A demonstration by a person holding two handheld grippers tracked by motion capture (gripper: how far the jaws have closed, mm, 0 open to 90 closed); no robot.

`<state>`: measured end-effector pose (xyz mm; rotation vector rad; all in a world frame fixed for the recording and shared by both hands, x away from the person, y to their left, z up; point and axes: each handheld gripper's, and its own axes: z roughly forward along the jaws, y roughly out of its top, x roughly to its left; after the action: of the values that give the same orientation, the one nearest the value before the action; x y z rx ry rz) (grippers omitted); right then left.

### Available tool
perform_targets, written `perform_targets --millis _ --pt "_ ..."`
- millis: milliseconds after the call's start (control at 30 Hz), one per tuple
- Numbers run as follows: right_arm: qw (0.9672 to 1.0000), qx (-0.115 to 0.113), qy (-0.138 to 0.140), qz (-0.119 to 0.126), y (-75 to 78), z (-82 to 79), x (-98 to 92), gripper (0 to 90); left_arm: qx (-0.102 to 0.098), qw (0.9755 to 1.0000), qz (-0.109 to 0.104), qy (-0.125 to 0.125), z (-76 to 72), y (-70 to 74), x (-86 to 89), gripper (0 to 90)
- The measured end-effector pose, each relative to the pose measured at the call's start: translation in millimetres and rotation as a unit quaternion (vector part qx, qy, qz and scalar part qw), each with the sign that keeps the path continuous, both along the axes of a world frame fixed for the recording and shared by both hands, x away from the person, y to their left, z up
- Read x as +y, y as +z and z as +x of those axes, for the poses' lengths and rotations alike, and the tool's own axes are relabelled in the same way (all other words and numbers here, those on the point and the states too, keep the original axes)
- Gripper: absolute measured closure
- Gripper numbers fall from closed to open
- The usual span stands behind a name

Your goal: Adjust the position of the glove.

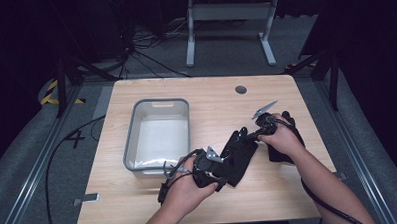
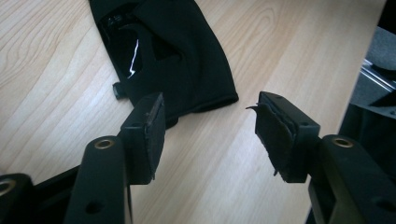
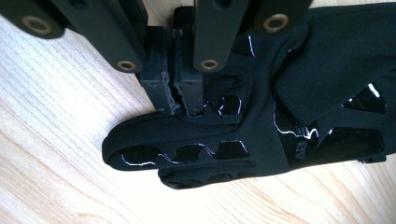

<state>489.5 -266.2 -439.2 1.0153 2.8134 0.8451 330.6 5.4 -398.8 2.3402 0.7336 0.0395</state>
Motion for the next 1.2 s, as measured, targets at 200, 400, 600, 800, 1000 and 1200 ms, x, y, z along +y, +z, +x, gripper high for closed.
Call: perform_targets --millis 200,400,600,800,1000,1200 --pt "1.0000 -0.005 0.000 -0.003 0.0 -0.7 0.5 87.3 0.007 0.9999 0.011 -0.001 5.1 -21.6 -23.5 42.5" --pt "1.0000 -0.009 -0.001 -0.002 -0.2 -1.7 0.5 87.5 0.006 0.9997 0.023 0.008 13.2 -43.2 -38.5 39.9" --pt "0.9999 -0.011 -0.001 -0.003 0.0 -2.7 0.9 87.5 -0.017 0.9986 0.048 0.017 14.3 -51.2 -44.8 40.9" --pt "0.9999 -0.014 -0.003 -0.004 -0.1 -3.6 1.2 87.5 -0.064 0.9951 0.071 0.025 12.7 -51.8 -42.7 73.0" --pt "0.9997 -0.023 -0.001 -0.008 0.6 -5.3 1.8 88.0 -0.062 0.9955 0.068 0.024 13.4 -49.4 -40.1 83.5" --pt "0.9990 -0.044 0.005 0.003 12.9 -14.7 -0.9 88.1 -0.060 0.9966 0.053 0.021 11.1 -36.0 -31.7 84.6"
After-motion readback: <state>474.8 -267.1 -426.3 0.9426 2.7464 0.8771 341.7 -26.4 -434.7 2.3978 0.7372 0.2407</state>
